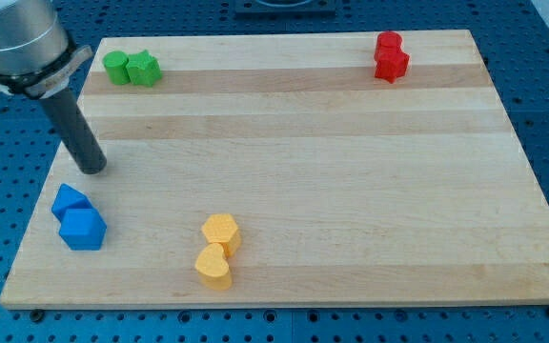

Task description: Push the blue blocks slightly towards bottom

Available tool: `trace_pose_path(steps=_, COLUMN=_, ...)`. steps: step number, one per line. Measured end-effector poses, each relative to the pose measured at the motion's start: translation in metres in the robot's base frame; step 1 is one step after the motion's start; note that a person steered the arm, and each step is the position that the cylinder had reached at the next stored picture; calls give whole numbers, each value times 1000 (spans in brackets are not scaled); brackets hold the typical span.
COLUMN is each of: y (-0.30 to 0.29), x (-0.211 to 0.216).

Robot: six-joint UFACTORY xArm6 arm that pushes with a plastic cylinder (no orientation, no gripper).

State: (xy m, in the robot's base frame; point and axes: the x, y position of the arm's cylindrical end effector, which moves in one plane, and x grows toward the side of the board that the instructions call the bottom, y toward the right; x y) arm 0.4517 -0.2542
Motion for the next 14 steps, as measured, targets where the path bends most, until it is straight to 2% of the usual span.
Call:
trace_pose_path(steps=1, y=-32, x=0)
trace_pose_path(steps=2, y=-26, x=29)
trace_pose_path(steps=3, y=16, x=60)
trace_pose_path(steps=4, y=32, x=71)
trace_pose_path(steps=6, y=15, x=57)
trace_pose_path(steps=11, y=-11, x=56)
trace_pose_path(steps=14, y=-6, x=55)
